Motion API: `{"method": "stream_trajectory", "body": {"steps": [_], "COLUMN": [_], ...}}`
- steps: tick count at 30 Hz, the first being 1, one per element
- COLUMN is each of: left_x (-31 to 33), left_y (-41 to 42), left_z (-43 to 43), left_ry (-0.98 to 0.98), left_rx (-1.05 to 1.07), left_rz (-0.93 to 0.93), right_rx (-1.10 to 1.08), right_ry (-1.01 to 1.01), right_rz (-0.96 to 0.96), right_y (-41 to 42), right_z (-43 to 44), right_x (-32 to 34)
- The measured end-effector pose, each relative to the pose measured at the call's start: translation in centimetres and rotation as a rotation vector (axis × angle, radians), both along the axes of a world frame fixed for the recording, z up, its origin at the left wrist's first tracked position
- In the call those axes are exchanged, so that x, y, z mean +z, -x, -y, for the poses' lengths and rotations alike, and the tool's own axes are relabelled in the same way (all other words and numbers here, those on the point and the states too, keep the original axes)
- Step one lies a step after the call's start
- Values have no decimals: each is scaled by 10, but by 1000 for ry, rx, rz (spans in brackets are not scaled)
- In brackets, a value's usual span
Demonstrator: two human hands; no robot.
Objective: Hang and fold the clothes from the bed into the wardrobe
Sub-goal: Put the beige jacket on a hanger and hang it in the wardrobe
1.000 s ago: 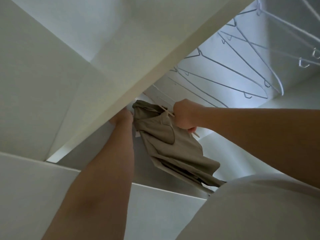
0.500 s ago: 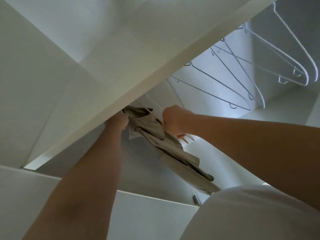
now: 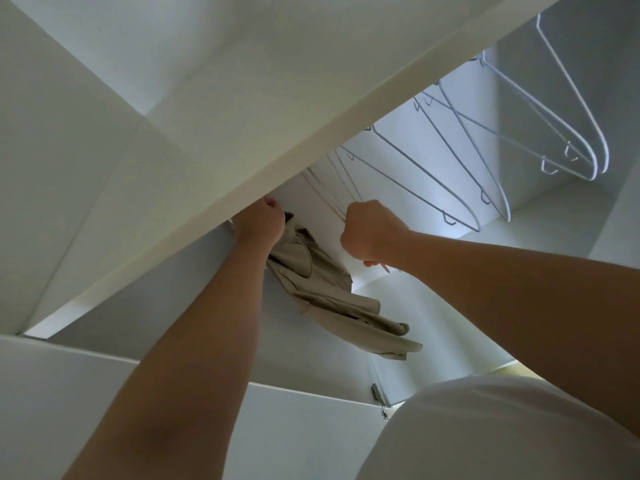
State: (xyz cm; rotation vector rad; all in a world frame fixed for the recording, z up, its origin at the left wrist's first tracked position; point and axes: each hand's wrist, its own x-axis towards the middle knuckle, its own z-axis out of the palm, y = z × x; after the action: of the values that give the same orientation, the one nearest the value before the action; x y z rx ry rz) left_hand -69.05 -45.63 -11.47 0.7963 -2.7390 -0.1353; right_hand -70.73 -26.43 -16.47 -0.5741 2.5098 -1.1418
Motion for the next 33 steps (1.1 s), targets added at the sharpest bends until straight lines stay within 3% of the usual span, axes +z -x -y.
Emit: {"method": "stream_trajectory", "body": {"steps": [19,33], "left_x": [-19,-26], "left_y": [68,108], "left_z": [-97,-181], "left_ry": [-222,-133], "left_rx": [-451,-609], "left_rz": [-29,0], "right_rx": [-317,-468], "right_ry": [19,-53], "right_rz": [64,48], "right_y": [43,86], "right_z": [-108,-196], "right_x": [3,15]}}
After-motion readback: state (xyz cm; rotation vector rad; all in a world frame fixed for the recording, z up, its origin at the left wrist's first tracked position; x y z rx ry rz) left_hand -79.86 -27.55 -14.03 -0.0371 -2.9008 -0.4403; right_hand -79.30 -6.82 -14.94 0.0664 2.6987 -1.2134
